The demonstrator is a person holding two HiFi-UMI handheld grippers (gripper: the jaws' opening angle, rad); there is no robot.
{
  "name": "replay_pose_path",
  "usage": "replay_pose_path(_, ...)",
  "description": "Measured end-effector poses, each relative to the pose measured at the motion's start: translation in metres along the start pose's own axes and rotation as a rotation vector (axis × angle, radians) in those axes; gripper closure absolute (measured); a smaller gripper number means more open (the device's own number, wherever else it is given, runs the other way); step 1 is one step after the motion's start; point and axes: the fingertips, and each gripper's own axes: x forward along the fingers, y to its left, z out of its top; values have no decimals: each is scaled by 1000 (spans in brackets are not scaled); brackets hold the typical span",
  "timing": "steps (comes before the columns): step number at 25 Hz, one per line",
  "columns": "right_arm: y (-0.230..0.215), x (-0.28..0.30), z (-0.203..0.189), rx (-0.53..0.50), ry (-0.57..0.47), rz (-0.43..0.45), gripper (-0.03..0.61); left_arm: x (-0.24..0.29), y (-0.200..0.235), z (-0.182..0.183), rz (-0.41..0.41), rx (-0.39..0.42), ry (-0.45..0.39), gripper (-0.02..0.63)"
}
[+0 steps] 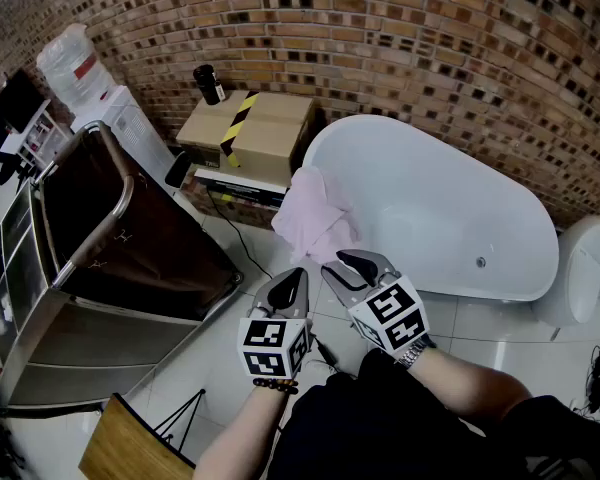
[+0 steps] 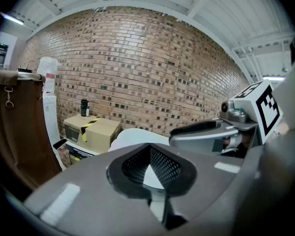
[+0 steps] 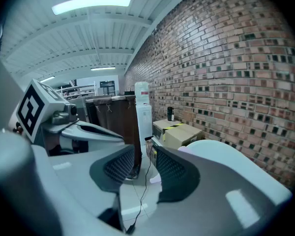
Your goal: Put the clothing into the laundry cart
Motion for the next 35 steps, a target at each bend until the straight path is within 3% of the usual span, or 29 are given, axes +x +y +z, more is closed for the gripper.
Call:
replay_pose_path(6, -16, 32, -27, 40, 74, -4, 332, 15, 25, -7, 12, -17, 21, 615)
replay_pose_path(13, -65, 94, -81, 98, 172, -26, 214, 57, 58, -32, 23, -35, 59, 615)
replay_pose_path(20, -124, 183, -166, 159, 311, -14, 125, 121, 110, -68, 60, -78, 114, 615)
replay_pose_path(27, -174, 274, -270, 224, 451, 1, 94, 196, 157, -106, 92, -127, 159, 615)
replay_pose_path(35, -201, 347, -381, 282, 565, 21, 87, 266, 201, -168, 123, -164, 200, 615)
